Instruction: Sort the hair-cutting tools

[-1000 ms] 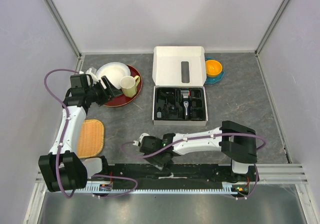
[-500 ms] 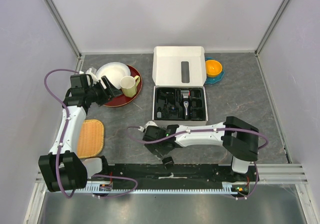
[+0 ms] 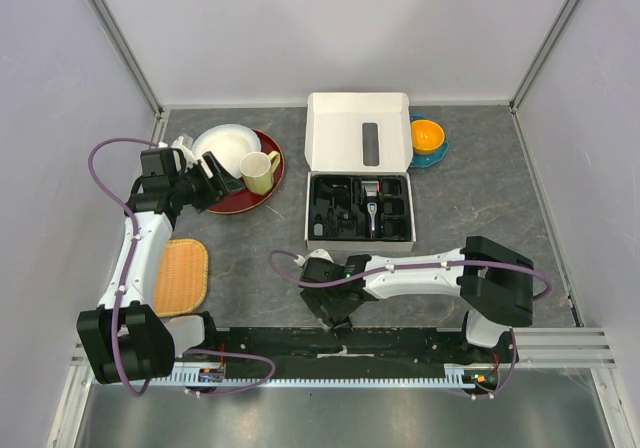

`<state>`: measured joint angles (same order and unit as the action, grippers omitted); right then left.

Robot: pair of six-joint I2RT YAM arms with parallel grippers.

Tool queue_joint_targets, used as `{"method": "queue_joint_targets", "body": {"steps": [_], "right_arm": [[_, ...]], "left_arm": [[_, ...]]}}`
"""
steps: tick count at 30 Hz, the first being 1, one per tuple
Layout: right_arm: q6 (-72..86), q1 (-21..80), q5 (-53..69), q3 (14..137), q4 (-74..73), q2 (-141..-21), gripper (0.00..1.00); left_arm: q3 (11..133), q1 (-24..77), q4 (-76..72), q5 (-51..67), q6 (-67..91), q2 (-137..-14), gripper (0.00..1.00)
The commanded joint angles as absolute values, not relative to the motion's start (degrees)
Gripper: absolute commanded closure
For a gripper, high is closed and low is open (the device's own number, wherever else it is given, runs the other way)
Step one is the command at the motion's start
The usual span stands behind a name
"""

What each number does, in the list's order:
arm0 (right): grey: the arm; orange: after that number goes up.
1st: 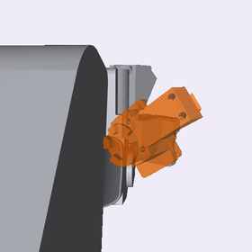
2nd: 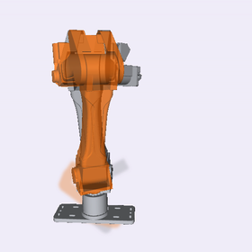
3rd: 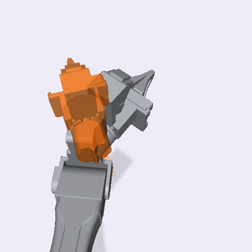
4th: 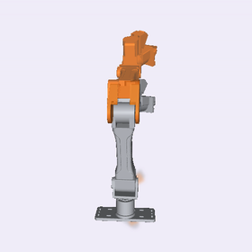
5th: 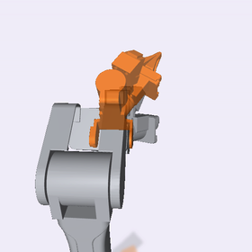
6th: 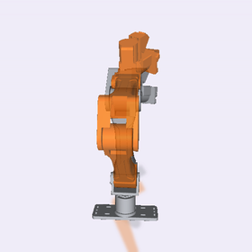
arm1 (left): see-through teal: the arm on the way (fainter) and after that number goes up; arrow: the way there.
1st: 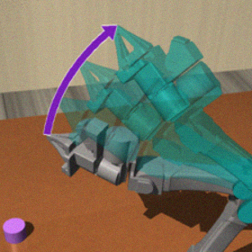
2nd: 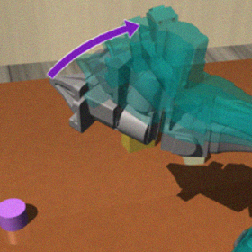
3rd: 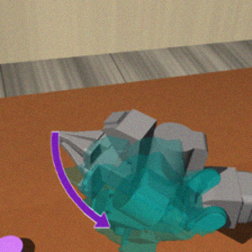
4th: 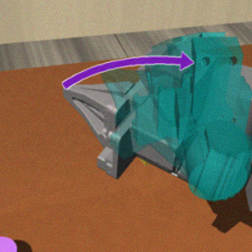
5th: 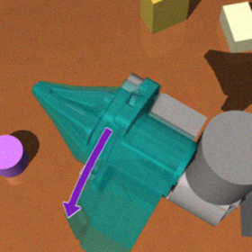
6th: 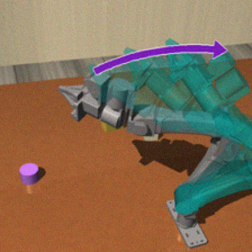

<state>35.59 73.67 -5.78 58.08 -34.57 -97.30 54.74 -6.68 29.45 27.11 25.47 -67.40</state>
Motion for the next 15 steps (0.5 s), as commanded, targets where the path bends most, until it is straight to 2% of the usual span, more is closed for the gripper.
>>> {"method": "queue_joint_targets", "body": {"steps": [1,3,8,12,15], "right_arm": [[38.4,74.2,-3.7,58.1,-32.6,-97.9,0.19],[38.7,74.1,-3.1,58.3,-32.6,-99.2,0.24],[39.8,74.4,-3.1,58.8,-33.5,-99.5,0.26],[41.6,74.7,-7.7,60.1,-36.5,-98.6,0.19],[43.5,74.7,-9.9,60.4,-37.4,-98.1,0.17]], "left_arm": [[55.0,-6.9,28.1,27.1,23.4,-66.5,0.24],[55.0,-6.9,28.1,27.0,23.4,-66.4,0.24],[55.0,-6.9,28.2,27.0,23.4,-66.4,0.24],[55.1,-6.9,28.2,27.1,23.4,-66.4,0.24],[55.1,-6.9,28.2,27.1,23.4,-66.4,0.24]]}}
